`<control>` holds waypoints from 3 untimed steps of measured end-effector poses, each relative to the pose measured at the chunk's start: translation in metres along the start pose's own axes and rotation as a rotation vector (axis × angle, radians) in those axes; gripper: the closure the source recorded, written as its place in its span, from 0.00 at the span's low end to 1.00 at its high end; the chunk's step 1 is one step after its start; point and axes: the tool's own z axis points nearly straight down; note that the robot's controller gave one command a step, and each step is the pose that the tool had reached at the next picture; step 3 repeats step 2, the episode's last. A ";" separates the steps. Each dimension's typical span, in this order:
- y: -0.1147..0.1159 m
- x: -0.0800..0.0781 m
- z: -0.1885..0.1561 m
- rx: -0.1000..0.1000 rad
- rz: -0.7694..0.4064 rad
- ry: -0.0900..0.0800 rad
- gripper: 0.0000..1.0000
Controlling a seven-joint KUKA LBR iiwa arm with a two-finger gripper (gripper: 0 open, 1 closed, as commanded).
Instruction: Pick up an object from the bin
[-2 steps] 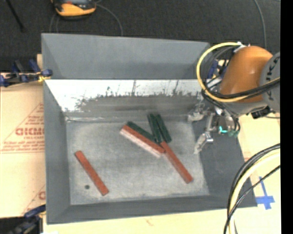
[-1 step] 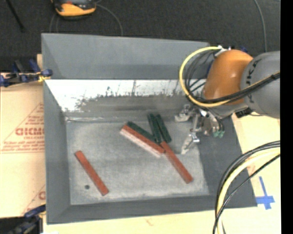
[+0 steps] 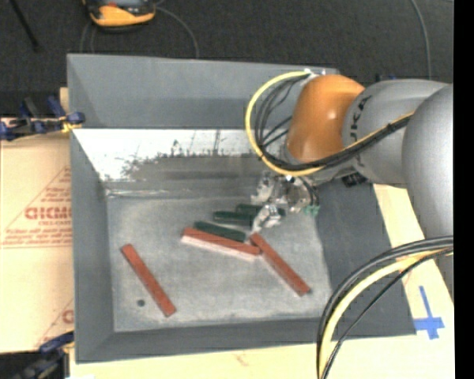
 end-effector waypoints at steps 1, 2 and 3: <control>0.000 0.000 0.000 0.000 -0.001 0.000 1.00; 0.013 0.035 -0.136 0.001 0.104 -0.004 1.00; 0.013 0.035 -0.136 0.001 0.104 -0.004 1.00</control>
Offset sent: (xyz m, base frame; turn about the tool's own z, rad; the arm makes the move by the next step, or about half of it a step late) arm -0.0362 0.0130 0.1356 0.1071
